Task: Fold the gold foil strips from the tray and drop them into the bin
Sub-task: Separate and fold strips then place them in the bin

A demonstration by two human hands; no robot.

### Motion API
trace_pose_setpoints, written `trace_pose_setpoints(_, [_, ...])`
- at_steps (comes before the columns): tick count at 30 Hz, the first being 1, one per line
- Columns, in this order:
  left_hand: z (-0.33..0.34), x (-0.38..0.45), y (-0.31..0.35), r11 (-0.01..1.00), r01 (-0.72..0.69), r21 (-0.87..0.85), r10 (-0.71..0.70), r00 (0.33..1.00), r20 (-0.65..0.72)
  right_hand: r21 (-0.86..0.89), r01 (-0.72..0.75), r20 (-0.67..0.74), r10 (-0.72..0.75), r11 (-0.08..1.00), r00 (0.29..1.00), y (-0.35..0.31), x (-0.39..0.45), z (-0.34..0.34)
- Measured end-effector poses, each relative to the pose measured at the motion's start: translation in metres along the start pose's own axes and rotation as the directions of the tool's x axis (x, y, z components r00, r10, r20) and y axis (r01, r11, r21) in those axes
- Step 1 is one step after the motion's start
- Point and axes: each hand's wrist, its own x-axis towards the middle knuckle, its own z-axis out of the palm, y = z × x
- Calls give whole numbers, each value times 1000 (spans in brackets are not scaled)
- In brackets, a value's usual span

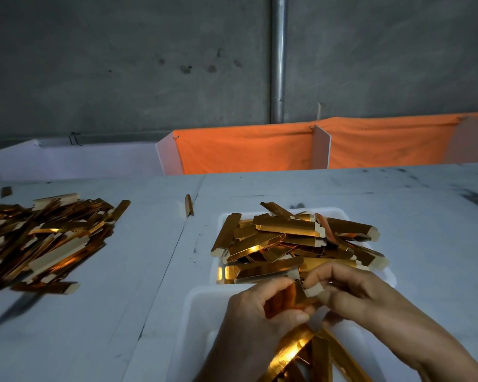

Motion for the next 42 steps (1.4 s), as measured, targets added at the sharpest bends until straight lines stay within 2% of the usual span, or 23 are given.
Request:
trace_pose_setpoints(3, [-2, 0, -1, 999, -27, 26, 26, 999, 38, -3, -6, -2, 6, 1000, 1000, 4, 1, 0])
trace_pose_setpoints(11, [5, 2, -2, 954, -182, 239, 167, 983, 80, -130, -90, -29, 87, 987, 996, 14, 8, 6])
trace_pose_setpoints(13, [3, 2, -3, 957, -185, 225, 172, 982, 75, -34, -89, -14, 89, 995, 996, 13, 8, 5])
trace_pose_setpoints(15, [1, 2, -5, 963, -188, 193, 179, 982, 61, 182, -98, 26, 95, 978, 995, 11, 7, 4])
trace_pose_setpoints(17, [-2, 2, -5, 969, -181, 166, 176, 983, 47, 383, -119, 65, 102, 916, 993, 10, 6, 2])
trace_pose_setpoints(20, [-3, 1, -4, 968, -194, 158, 189, 981, 47, 466, -125, 79, 100, 876, 992, 10, 7, 5])
trace_pose_setpoints(24, [-5, -1, 1, 960, -225, 168, 213, 973, 84, 445, -158, 74, 139, 882, 987, 12, 9, 8])
trace_pose_setpoints(28, [-2, 0, 0, 947, -246, 209, 225, 967, 121, 326, -196, 72, 183, 925, 981, 13, 8, 7])
trace_pose_setpoints(42, [-2, 1, -4, 977, -139, 160, 129, 989, 74, 243, -215, 52, 208, 946, 977, 16, 10, 1])
